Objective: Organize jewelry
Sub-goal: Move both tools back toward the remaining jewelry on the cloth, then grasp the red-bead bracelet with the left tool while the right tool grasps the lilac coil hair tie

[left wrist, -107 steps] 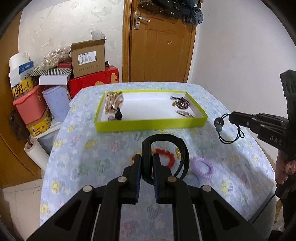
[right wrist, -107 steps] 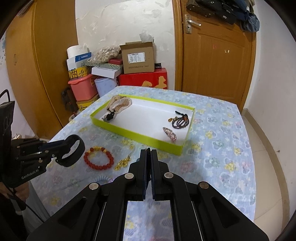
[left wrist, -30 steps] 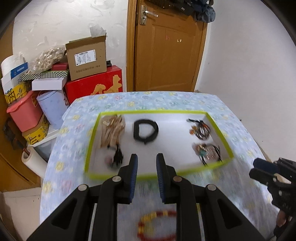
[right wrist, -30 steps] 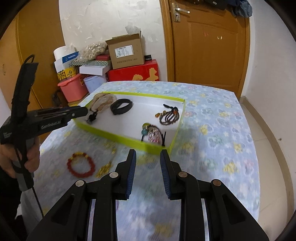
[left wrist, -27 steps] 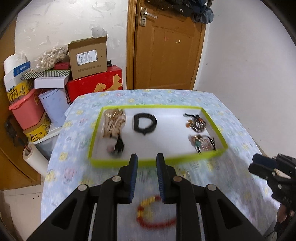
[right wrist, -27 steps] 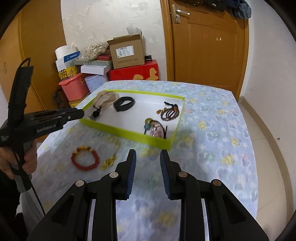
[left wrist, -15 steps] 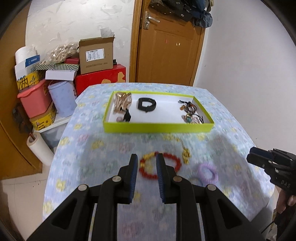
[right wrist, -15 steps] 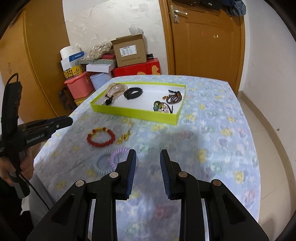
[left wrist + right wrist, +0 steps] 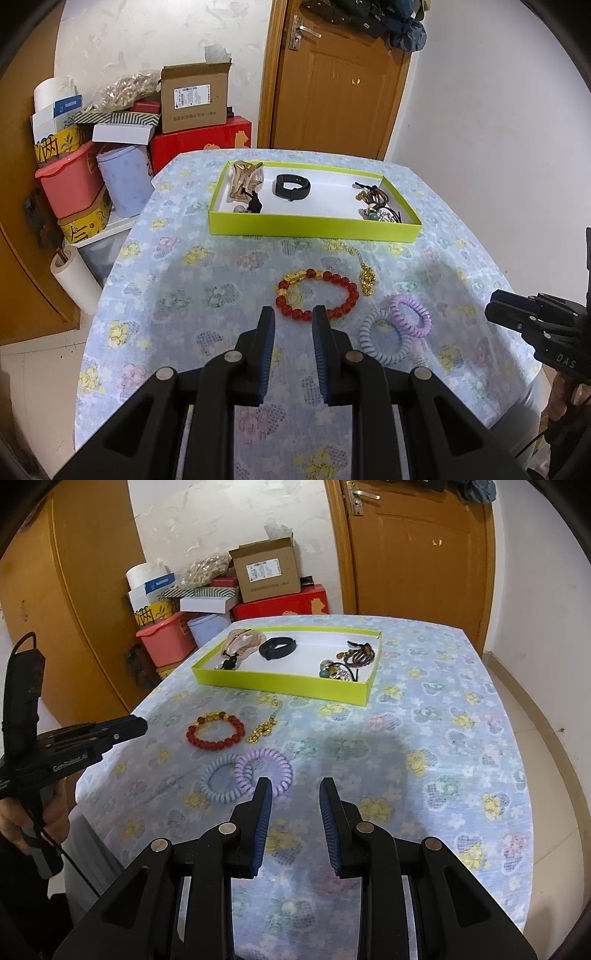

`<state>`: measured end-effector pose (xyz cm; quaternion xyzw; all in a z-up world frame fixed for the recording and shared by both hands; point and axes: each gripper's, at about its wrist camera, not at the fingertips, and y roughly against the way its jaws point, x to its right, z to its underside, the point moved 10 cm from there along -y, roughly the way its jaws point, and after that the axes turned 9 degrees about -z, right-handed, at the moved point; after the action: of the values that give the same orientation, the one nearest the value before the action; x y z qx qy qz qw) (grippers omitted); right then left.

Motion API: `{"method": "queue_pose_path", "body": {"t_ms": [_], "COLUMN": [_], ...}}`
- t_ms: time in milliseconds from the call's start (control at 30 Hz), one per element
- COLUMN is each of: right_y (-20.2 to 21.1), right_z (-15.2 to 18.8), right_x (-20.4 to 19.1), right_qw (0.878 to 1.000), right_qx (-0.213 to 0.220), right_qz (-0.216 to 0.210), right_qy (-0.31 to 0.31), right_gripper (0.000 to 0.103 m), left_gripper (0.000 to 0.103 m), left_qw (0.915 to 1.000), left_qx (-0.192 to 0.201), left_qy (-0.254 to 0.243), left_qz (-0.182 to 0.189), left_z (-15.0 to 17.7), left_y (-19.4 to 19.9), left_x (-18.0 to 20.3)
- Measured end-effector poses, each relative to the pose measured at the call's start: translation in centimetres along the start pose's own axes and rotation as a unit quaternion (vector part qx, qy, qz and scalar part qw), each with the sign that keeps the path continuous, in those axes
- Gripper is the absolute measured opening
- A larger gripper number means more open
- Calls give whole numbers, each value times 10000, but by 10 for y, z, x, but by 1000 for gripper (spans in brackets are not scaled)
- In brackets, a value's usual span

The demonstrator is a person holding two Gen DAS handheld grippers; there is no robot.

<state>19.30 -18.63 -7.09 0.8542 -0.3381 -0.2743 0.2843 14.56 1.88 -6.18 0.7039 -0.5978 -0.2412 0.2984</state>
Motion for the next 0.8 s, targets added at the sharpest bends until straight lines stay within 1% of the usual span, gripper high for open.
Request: {"method": "queue_pose_path", "body": {"t_ms": [133,200,267,567,800], "right_y": [-6,-9,-11,-27,-48], "right_z": [2,2,2,3,3], "right_x": [-1,-2,-2,-2,-1], "right_qw": [10000,9999,9999,9995,9985], "right_qx": [-71,-107,-131,-298,-485], "right_qz": [-34,-51,-57,-104,-158], "right_qy": [11,26,44,92,190], "right_gripper": [28,28,28,28,28], "left_gripper": [22,27,29,30,30], "left_qw": [9999,9998,9996,9975,9951], "left_qx": [-65,-80,-95,-167,-299], "left_qy": [-104,-186,-263,-661,-902], "left_qz": [4,1,21,180,254], "left_z": [-1,-3,-6,-18,-17], "left_y": [-12,-20,-29,-66,-86], "left_x": [1,2,3,11,19]}}
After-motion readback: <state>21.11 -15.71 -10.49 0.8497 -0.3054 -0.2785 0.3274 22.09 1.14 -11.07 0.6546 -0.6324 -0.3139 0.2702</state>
